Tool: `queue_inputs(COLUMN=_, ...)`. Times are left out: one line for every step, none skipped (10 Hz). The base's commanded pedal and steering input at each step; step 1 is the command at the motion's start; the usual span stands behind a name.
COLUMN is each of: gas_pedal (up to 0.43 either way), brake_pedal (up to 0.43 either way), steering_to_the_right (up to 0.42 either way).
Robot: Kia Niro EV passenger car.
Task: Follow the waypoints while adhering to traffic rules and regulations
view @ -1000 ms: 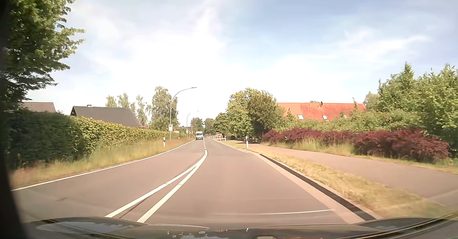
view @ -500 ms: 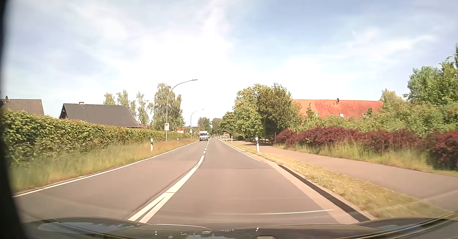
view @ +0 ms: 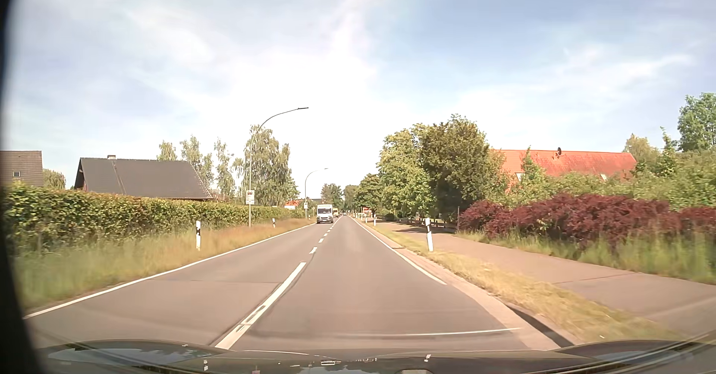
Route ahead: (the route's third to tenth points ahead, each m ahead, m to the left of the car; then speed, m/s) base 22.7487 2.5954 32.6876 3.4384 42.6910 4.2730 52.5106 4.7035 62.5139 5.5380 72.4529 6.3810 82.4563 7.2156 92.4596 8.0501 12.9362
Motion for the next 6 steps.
queue_inputs(gas_pedal=0.28, brake_pedal=0.0, steering_to_the_right=-0.027)
queue_inputs(gas_pedal=0.28, brake_pedal=0.0, steering_to_the_right=-0.027)
queue_inputs(gas_pedal=0.28, brake_pedal=0.0, steering_to_the_right=-0.027)
queue_inputs(gas_pedal=0.28, brake_pedal=0.0, steering_to_the_right=-0.027)
queue_inputs(gas_pedal=0.28, brake_pedal=0.0, steering_to_the_right=-0.027)
queue_inputs(gas_pedal=0.28, brake_pedal=0.0, steering_to_the_right=-0.027)
